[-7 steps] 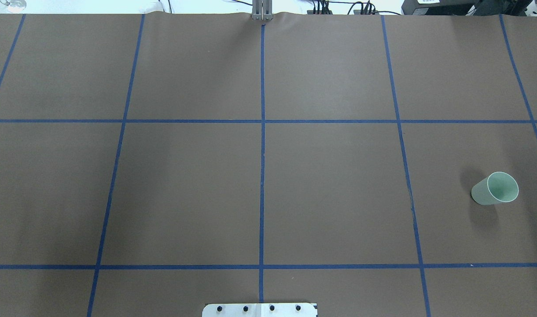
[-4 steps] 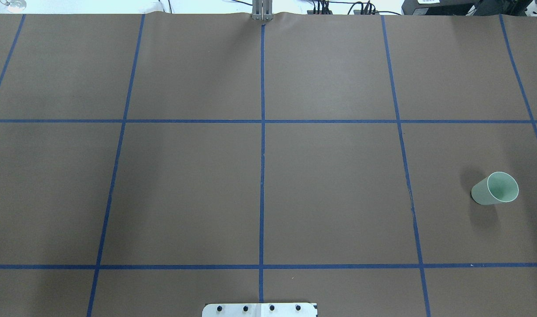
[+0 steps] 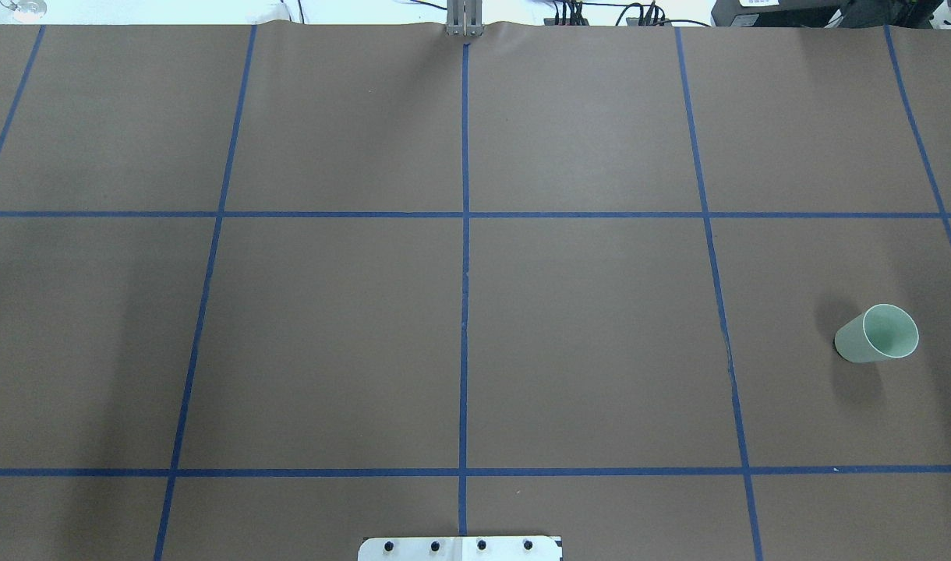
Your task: Transfer and stack yellow cup on green cup
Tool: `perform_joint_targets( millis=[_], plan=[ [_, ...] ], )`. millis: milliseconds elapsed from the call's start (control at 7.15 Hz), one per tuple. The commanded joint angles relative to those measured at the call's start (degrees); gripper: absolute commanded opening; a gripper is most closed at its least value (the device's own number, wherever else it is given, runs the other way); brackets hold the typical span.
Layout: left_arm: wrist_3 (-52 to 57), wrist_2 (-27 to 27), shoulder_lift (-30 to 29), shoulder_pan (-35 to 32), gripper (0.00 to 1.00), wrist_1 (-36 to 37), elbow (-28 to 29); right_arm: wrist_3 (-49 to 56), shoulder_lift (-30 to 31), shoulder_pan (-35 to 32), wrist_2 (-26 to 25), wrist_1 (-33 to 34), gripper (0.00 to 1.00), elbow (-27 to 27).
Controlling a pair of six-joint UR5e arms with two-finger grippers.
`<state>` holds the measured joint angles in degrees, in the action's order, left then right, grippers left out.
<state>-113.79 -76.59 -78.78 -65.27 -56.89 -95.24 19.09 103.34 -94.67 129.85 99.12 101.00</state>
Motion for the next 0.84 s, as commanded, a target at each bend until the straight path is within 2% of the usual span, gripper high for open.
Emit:
perform_joint_targets(
  millis=[0, 420, 700],
  plan=[
    [-8.8, -5.3, -0.4, 0.1, 1.00, 3.3, 7.7, 0.1, -0.2, 0.0, 0.0, -0.1, 1.00, 0.2],
    [-18.5, -18.1, -0.5, 1.8, 1.00, 11.9, 11.7, 0.2, -0.2, 0.0, 0.0, -4.4, 1.00, -0.2],
    [-23.5, -27.7, -0.9, 7.8, 1.00, 12.4, 11.7, 0.2, -0.3, 0.0, 0.0, -4.5, 1.00, -0.2]
  ],
)
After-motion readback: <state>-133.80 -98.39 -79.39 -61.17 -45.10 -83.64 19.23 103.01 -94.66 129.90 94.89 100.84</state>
